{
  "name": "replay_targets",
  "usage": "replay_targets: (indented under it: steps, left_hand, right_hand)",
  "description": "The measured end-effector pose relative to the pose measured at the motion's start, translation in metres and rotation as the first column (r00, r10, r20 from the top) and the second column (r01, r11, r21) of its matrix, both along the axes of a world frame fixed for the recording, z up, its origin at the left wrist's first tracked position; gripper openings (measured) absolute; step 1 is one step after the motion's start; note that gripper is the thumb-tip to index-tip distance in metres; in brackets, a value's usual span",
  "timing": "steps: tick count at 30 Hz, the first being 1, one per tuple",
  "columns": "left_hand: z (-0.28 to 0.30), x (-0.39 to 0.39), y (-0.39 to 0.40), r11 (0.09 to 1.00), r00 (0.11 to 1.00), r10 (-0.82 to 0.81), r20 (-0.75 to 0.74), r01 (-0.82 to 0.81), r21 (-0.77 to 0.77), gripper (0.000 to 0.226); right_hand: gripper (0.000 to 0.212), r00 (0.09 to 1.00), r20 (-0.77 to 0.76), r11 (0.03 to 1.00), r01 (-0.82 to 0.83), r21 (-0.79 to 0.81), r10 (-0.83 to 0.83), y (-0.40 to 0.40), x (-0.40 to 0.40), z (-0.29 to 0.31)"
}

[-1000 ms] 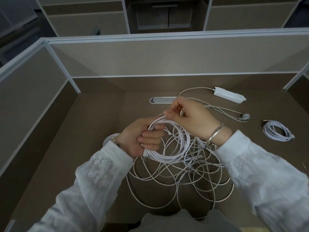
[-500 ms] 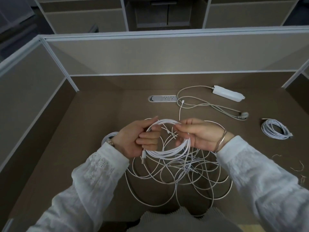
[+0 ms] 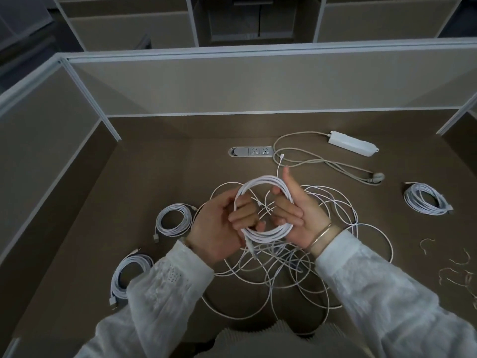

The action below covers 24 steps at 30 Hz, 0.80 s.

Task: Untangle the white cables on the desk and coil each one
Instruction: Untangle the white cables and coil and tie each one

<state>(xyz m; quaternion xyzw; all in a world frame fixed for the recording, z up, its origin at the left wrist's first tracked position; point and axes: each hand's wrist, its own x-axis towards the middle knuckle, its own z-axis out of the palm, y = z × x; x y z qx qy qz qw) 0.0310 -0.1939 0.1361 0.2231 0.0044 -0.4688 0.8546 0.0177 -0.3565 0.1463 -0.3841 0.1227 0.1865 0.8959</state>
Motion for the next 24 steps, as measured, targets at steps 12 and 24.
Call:
replay_targets:
  steps: [12, 24]
  left_hand:
    - [0.01, 0.004, 0.0, 0.983, 0.986, -0.155, 0.055, 0.149, 0.104, 0.049]
    - [0.039, 0.042, 0.049, 0.954, 0.965, 0.232, 0.12, -0.25, 0.167, 0.051]
  right_hand:
    - [0.034, 0.968, 0.062, 0.938, -0.22, -0.267, 0.244, -0.012, -0.001, 0.012]
    - [0.033, 0.909, 0.085, 0.607, -0.201, -0.769, 0.409, -0.009, -0.016, -0.068]
